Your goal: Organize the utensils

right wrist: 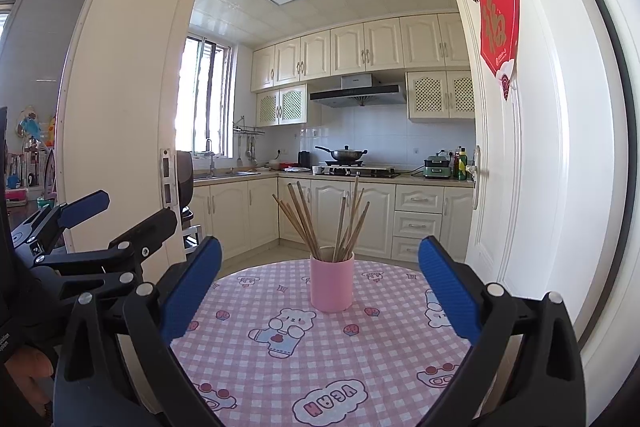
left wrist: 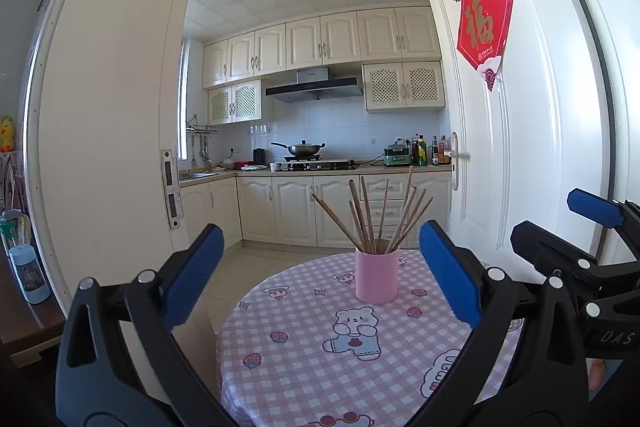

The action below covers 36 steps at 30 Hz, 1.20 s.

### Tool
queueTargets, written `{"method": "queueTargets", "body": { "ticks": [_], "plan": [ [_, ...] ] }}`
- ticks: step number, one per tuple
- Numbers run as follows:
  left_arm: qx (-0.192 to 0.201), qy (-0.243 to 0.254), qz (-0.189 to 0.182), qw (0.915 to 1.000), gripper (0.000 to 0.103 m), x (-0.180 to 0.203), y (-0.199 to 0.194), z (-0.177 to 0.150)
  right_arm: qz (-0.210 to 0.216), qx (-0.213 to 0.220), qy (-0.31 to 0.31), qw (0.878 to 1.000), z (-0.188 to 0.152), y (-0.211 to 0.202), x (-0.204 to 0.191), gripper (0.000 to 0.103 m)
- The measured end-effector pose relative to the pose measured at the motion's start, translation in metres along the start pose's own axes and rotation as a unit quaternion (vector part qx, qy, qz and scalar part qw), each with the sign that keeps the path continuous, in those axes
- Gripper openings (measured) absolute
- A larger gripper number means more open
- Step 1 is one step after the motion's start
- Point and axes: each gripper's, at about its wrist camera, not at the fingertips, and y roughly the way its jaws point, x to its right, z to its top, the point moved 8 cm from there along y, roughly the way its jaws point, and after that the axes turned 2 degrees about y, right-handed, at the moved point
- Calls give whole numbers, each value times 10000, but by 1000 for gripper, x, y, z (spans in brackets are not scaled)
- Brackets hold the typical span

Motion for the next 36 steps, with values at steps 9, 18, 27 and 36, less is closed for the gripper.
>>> {"method": "queueTargets", "body": {
  "ticks": [9, 18, 27, 36],
  "plan": [
    [-4, 0, -24, 10000, 96, 0, 0, -2, -9, -19, 8, 10000, -1, 1, 0, 95],
    [-17, 8, -20, 10000, 96, -1, 1, -3, -17, -32, 1, 10000, -3, 2, -1, 95],
    [-16, 15, -20, 10000, 96, -1, 2, -3, -15, -34, 12, 10000, -3, 2, 0, 95],
    [-40, 28, 4, 10000, 96, -3, 4, -5, -7, -72, 19, 10000, -5, 5, -1, 95]
  ]
}}
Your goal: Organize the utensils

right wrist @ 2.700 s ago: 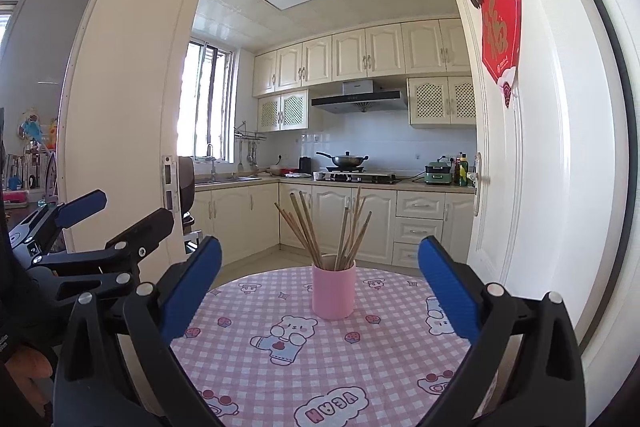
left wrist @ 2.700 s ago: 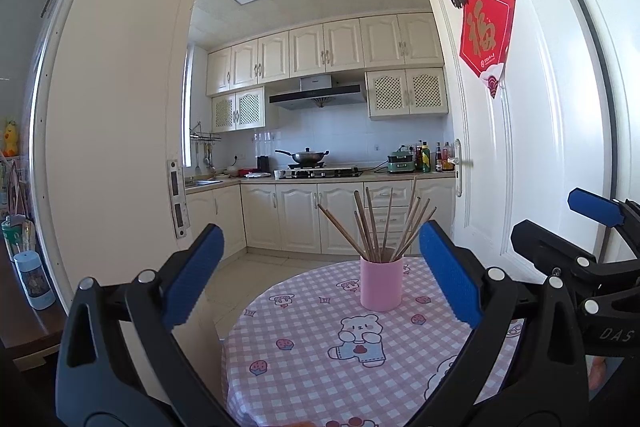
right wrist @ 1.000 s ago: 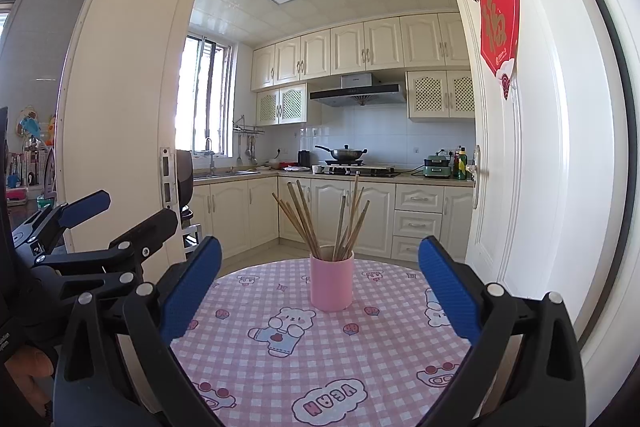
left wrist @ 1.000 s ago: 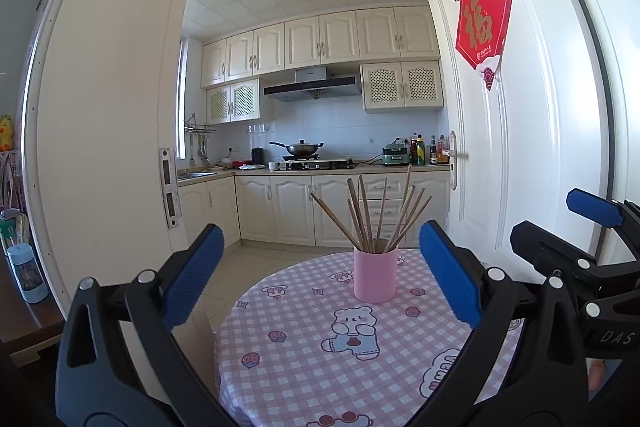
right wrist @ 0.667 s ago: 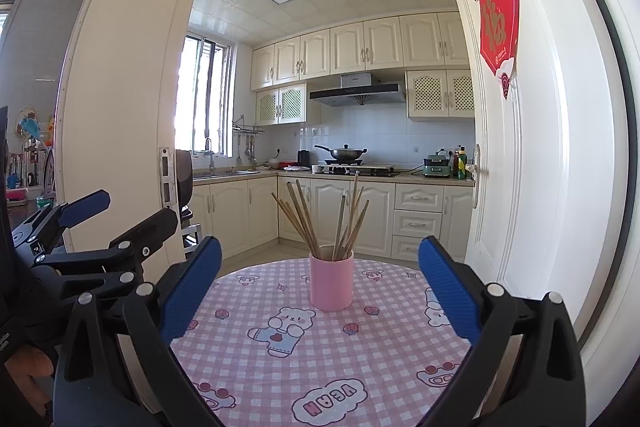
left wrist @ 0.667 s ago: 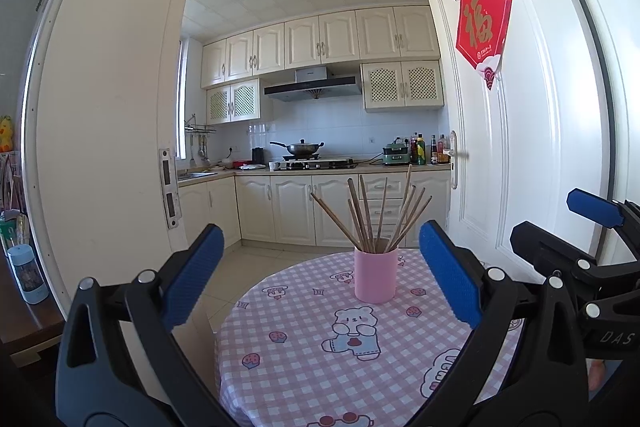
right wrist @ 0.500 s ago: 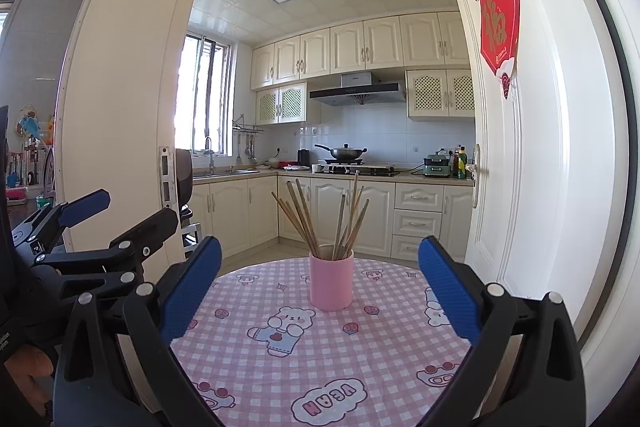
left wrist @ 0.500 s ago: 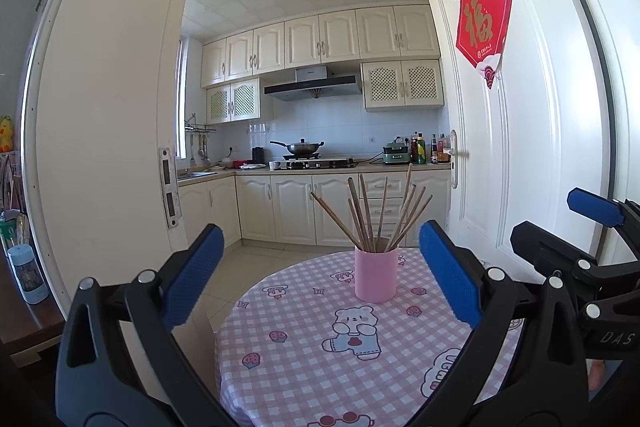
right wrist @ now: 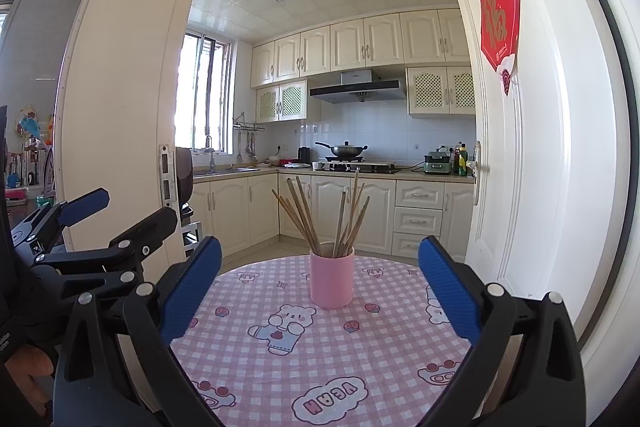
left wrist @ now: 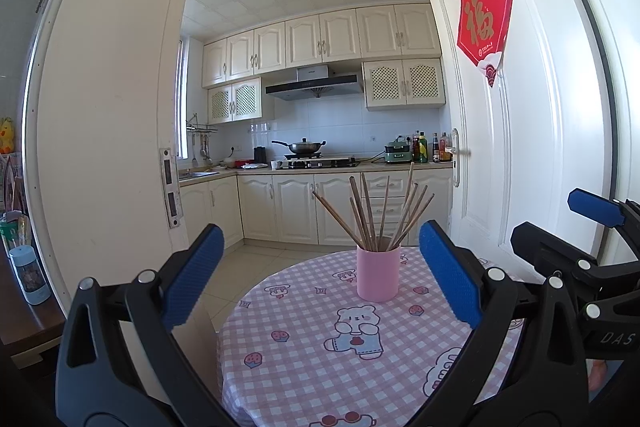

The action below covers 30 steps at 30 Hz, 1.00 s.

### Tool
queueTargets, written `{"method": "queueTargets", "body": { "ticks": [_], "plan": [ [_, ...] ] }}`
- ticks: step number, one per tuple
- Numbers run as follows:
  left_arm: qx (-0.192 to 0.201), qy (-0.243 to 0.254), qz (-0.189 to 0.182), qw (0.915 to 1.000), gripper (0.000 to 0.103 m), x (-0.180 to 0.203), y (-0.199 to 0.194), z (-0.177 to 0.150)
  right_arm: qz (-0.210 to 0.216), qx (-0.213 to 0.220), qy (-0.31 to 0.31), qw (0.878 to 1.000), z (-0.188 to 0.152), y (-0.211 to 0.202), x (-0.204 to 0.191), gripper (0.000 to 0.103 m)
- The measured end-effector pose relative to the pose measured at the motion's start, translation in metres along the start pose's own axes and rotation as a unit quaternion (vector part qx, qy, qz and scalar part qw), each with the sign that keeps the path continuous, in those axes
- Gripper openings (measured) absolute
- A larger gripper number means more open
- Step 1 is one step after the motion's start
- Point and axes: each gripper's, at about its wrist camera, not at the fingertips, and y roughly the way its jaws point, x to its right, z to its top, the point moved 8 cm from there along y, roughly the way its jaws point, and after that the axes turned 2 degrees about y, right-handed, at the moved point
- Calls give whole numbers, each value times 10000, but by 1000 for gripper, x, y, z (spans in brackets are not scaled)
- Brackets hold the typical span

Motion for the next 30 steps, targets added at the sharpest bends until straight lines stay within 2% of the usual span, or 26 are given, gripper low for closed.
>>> {"method": "queueTargets", "body": {
  "ticks": [30],
  "plan": [
    [-45, 10, 21, 10000, 96, -1, 0, -3, 8, -53, 26, 10000, -5, 2, -2, 95]
  ]
}}
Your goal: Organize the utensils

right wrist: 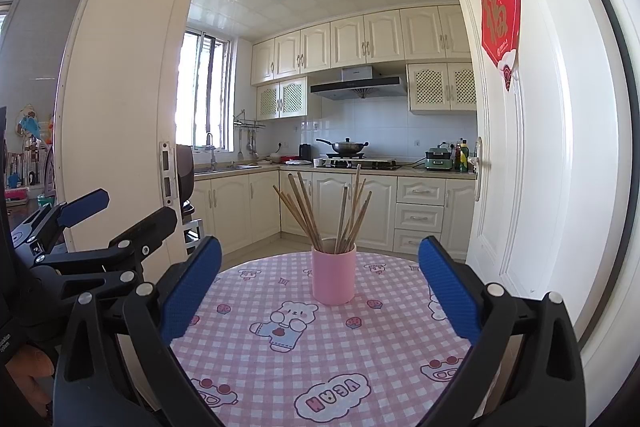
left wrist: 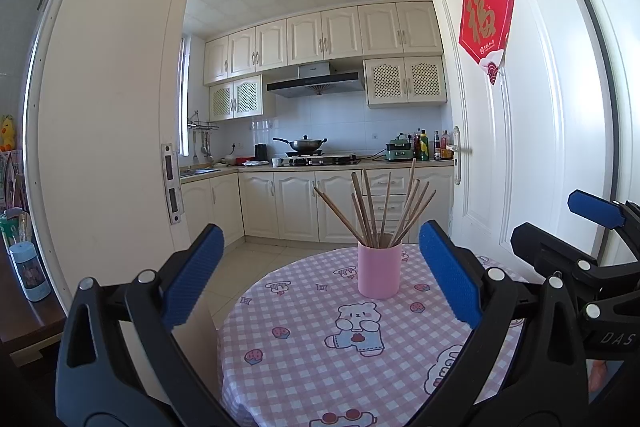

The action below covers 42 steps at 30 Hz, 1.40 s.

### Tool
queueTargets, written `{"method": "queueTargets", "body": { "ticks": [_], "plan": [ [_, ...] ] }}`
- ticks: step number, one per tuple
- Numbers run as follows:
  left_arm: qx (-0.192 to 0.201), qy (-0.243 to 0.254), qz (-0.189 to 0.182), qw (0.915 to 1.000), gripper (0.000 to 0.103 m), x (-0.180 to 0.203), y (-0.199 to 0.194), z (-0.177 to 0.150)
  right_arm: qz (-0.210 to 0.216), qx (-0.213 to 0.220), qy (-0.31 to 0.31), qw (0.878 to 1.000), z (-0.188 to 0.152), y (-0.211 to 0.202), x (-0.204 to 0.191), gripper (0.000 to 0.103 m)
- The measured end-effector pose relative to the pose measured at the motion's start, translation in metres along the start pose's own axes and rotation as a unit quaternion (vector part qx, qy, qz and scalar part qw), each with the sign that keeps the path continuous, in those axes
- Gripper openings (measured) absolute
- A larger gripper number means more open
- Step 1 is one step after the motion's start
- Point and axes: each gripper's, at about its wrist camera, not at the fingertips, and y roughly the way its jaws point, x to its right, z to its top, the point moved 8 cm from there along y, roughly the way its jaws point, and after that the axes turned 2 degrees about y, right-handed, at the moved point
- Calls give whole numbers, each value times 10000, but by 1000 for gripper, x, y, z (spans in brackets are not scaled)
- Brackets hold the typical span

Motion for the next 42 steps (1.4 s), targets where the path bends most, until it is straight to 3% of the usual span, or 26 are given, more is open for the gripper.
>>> {"method": "queueTargets", "body": {
  "ticks": [22, 42],
  "plan": [
    [-55, 14, 44, 10000, 96, -1, 7, -3, 41, -79, 13, 10000, -3, 10, -3, 95],
    [-296, 84, 52, 9995, 96, -1, 51, -14, 170, -356, 96, 9992, -12, 51, 7, 95]
  ]
}}
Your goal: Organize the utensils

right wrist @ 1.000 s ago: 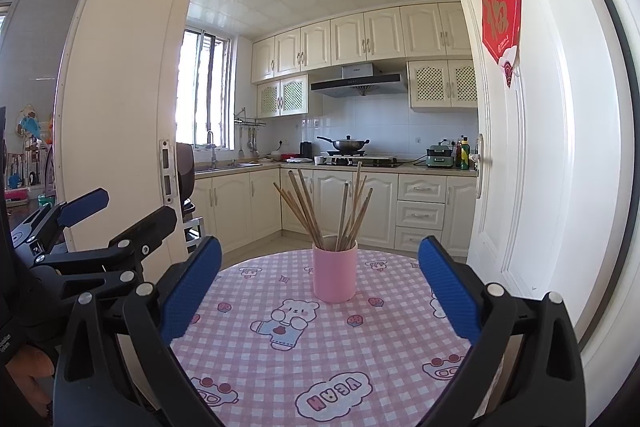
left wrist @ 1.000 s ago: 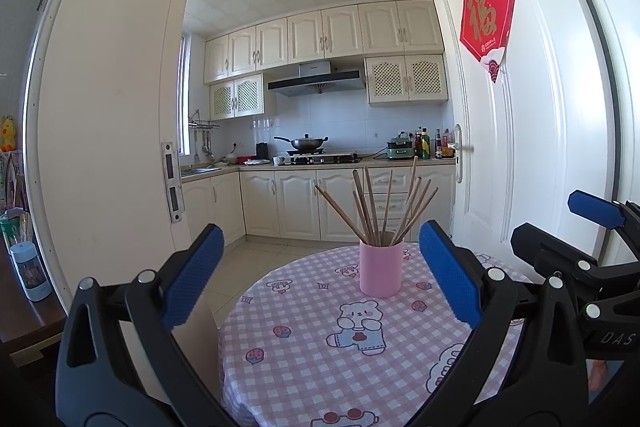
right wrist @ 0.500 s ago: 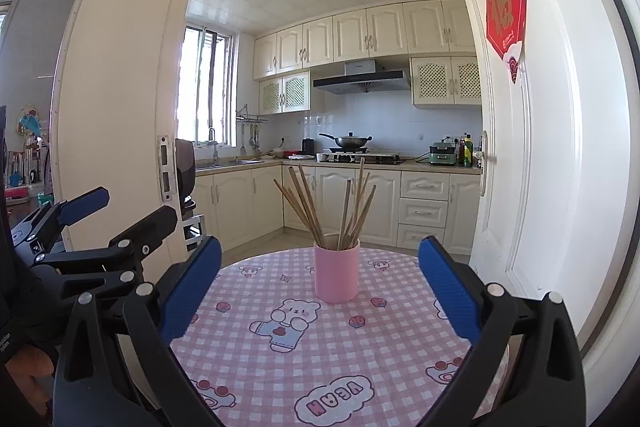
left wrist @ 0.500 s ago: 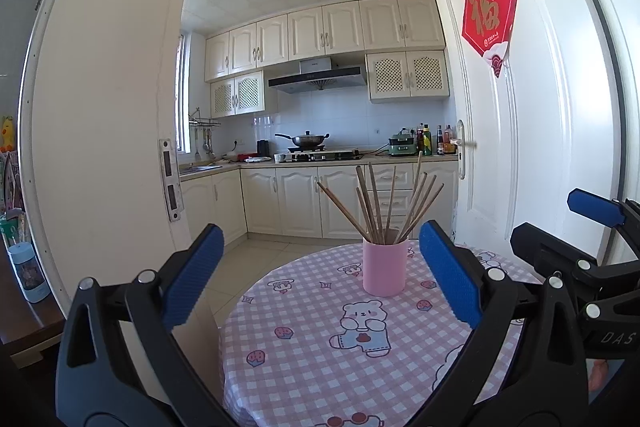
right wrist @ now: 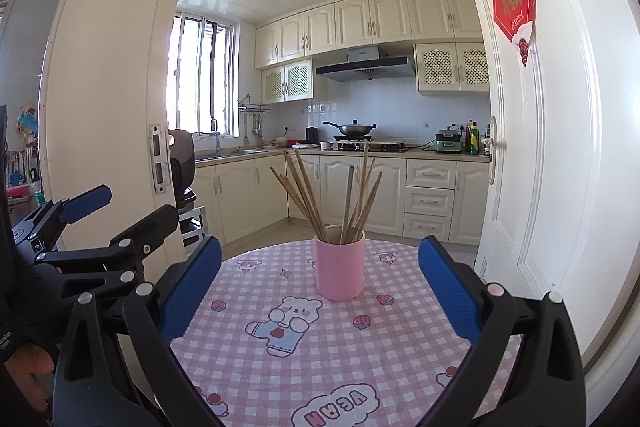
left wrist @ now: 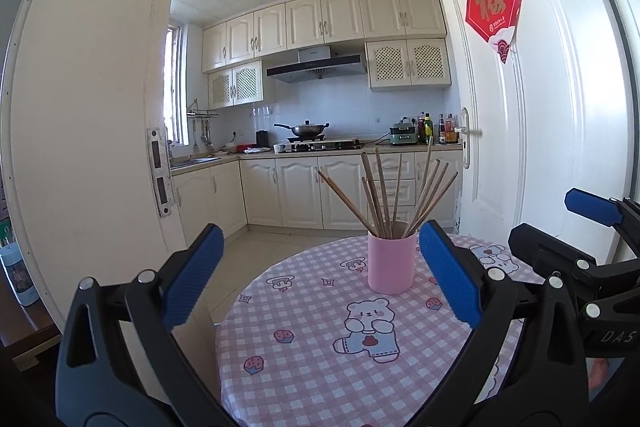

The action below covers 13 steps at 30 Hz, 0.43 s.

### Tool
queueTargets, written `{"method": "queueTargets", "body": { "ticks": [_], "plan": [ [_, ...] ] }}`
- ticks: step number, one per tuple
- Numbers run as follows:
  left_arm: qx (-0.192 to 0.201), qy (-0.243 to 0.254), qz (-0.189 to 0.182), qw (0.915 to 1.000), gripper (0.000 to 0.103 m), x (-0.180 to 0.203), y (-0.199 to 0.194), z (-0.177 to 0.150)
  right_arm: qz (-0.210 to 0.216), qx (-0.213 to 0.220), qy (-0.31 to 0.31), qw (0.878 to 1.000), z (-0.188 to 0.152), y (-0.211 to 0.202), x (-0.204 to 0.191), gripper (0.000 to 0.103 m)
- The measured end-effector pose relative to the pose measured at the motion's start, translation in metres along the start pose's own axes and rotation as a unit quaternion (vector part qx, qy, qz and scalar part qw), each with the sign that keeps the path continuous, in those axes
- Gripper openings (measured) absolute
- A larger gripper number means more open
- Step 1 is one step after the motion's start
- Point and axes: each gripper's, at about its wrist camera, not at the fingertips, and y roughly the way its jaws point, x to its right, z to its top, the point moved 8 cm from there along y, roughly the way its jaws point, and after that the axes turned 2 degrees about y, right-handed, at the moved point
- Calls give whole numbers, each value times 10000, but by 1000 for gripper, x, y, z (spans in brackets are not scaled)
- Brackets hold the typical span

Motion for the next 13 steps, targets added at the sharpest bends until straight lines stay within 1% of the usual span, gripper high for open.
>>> {"method": "queueTargets", "body": {
  "ticks": [13],
  "plan": [
    [-176, 49, -28, 9998, 96, 3, 41, -9, 67, -268, 112, 9996, -7, 41, 13, 95]
  ]
}}
